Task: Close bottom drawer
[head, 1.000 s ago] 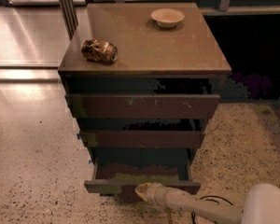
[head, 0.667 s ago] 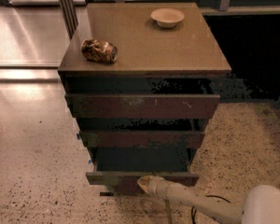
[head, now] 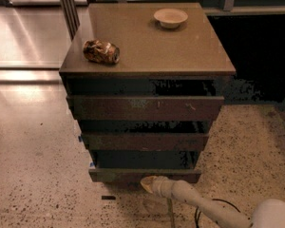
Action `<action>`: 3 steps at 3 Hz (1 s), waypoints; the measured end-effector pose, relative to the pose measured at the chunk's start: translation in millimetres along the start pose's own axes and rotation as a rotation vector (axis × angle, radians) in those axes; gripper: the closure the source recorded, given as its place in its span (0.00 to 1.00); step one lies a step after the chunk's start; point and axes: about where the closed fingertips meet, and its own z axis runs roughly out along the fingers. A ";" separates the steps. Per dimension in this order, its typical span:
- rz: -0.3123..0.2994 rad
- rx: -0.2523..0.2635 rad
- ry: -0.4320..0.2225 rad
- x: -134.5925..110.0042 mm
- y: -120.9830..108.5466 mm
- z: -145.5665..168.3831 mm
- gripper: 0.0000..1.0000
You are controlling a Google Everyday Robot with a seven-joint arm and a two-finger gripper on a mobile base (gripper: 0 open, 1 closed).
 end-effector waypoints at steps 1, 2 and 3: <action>0.000 0.000 0.000 0.0 0.0 0.0 1.00; -0.003 0.053 0.004 -4.2 -21.5 1.1 1.00; 0.008 0.135 -0.006 -20.5 -66.0 1.1 1.00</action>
Offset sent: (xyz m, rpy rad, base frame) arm 0.0501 -0.0315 0.0055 -0.0713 -0.0568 -0.1128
